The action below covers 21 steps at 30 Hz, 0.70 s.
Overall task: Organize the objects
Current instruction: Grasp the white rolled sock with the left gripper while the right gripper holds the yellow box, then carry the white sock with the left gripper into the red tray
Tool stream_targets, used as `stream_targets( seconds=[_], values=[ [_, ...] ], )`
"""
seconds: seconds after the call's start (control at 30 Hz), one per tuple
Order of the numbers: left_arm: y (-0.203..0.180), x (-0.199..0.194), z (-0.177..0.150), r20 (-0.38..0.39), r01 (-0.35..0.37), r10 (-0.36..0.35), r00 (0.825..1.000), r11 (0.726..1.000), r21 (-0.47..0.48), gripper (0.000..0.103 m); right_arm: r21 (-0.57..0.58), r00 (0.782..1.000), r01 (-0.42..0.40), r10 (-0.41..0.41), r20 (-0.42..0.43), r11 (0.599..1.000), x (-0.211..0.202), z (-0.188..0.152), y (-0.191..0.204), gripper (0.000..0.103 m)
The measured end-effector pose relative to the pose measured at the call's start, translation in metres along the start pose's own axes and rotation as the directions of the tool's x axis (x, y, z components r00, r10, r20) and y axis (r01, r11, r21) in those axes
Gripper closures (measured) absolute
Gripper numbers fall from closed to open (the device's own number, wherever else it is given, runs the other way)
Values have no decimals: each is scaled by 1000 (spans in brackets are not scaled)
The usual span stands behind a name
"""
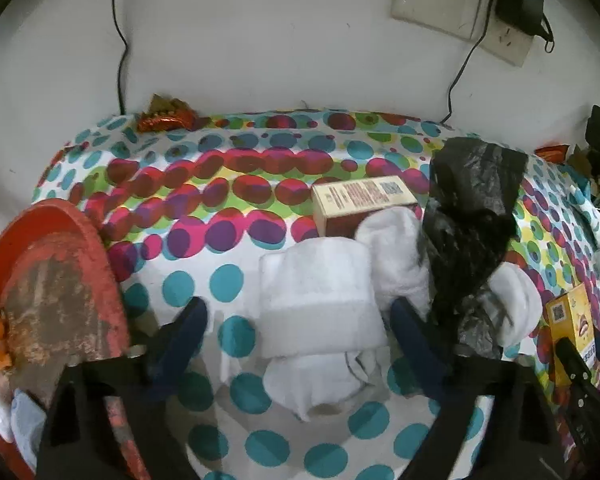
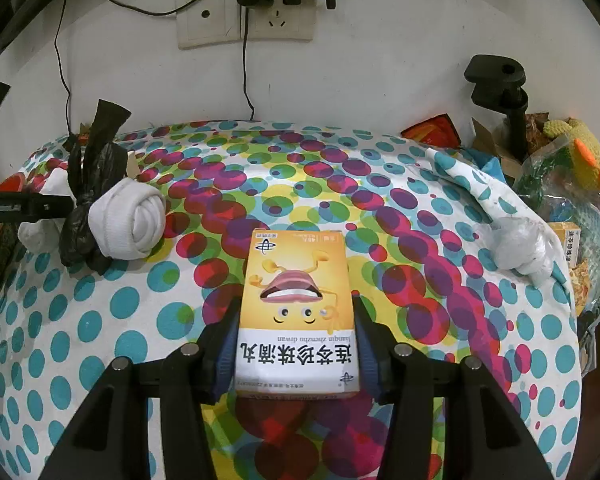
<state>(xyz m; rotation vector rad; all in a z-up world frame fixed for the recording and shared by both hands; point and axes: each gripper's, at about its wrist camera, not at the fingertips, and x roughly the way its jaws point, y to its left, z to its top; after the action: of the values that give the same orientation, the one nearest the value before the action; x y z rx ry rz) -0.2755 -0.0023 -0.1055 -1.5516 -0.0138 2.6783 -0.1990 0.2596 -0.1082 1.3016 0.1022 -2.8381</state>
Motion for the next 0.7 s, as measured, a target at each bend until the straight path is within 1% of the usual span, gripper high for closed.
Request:
stream_targets(
  seconds=[0.07,0.13,0.27,0.4,0.7],
  values=[
    [1,3,-1,-14,18,-18,1000,1000,-17,51,2,1000,-2,2,0,1000,0,0,0,51],
    [4,7,-2,-34,37,-38,999,999,-25,61,-1,1000,1,-1,0,1000,0,0,0,51],
    [8,3,-6,-26,52,-53,998,998,-32,68,-1,1000,1,-1,-4,1000,0,-1,0,51],
    [7,-5,-10,-20,44,-45,999,999,-18,69,-1,1000,5,-5,-5,1000,0,0,1,51],
    [4,-33,-19,20,15,-16,1000,1000,23,69,-2,1000,5,-5,-4,1000,0,-1,1,52]
  ],
)
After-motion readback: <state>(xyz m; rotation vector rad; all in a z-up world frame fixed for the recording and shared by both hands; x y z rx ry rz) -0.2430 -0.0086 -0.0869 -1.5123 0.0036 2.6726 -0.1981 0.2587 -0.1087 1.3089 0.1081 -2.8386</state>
